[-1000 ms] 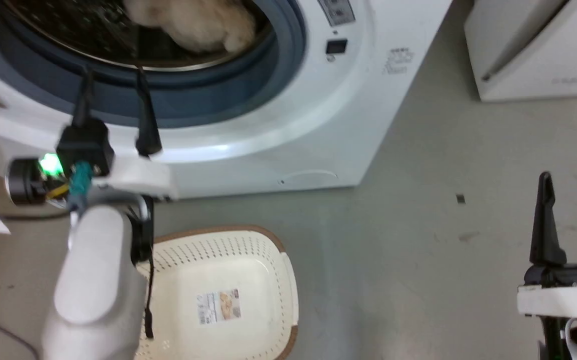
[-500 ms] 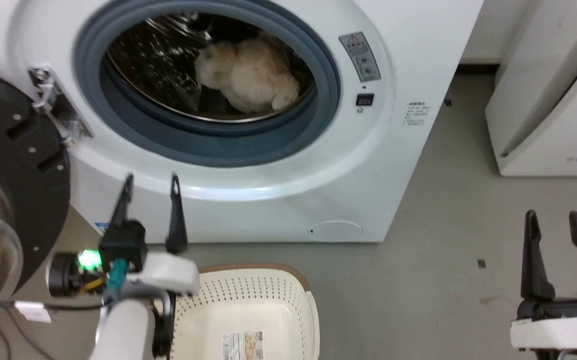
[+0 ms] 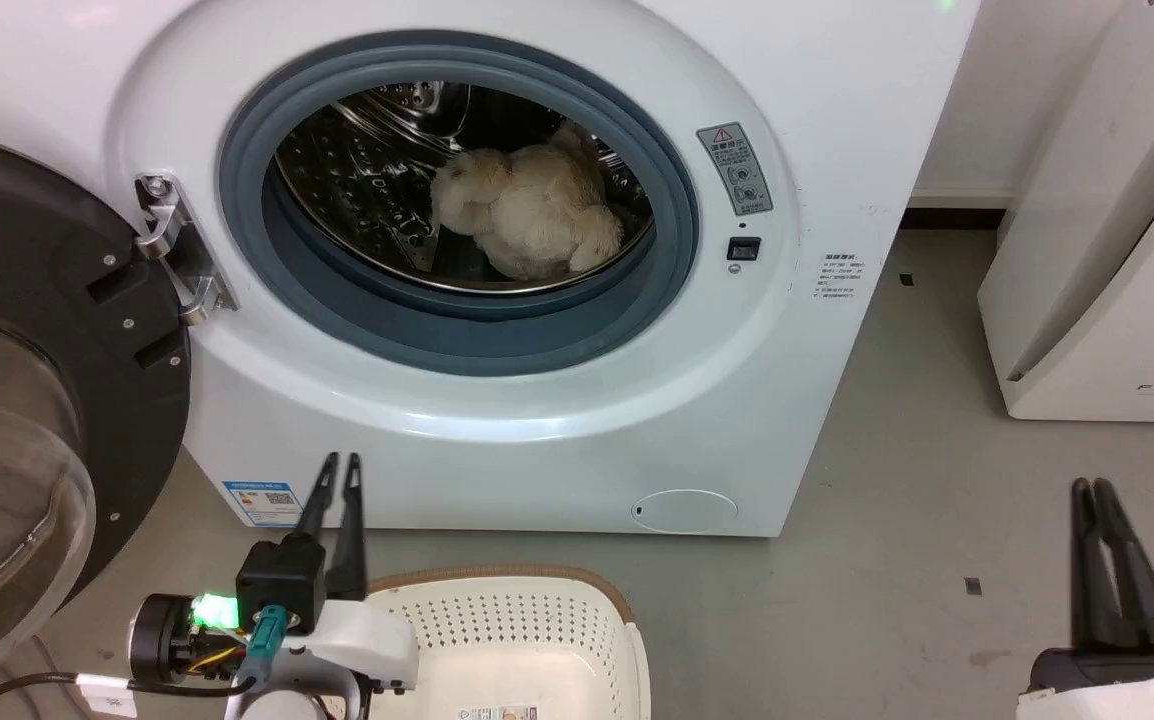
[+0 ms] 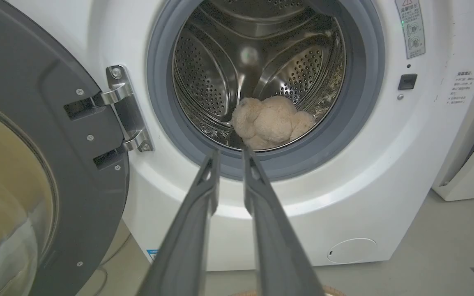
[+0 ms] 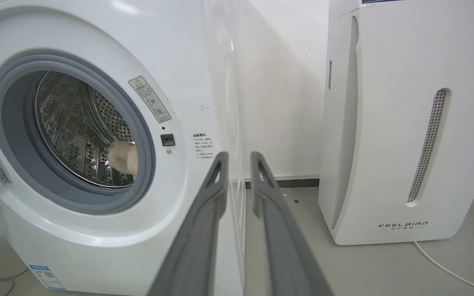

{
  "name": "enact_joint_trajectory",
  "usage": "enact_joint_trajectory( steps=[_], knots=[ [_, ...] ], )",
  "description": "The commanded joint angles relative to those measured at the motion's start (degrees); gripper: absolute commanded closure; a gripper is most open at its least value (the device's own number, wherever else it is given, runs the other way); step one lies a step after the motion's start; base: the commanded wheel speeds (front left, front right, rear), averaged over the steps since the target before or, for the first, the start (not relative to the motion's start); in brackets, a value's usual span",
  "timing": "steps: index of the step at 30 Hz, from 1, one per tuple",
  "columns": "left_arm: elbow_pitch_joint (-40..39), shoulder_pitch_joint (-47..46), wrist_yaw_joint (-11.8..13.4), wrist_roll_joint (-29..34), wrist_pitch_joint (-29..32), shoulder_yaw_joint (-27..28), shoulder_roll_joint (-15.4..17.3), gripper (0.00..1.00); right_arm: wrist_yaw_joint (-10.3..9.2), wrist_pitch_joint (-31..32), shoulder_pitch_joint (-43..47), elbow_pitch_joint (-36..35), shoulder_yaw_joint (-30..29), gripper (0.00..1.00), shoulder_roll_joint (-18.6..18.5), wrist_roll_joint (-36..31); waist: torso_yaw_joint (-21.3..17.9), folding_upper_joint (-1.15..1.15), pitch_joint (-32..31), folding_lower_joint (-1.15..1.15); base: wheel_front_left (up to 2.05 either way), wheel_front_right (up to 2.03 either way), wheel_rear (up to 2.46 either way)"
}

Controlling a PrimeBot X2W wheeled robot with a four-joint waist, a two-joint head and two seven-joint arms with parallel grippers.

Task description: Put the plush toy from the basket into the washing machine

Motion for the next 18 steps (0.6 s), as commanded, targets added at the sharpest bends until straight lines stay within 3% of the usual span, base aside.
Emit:
enact_joint_trajectory(
  steps=[1,18],
  knots=[
    [0.0,0.0,0.0,0.0,0.0,0.0,0.0,1.00,0.00,0.0,0.0,0.0,0.0,1.00,0.0,0.0,0.0,0.00,0.0,0.01,0.00,0.00,0.00],
    [-1.9,1.0,-0.9,0.2,2.0,0.8,-0.4,1.00,-0.01,2.0,-0.6,0.5,1.1,1.00,0.0,-1.2,-0.3,0.00,-0.3,0.01,0.00,0.00,0.00]
  ],
)
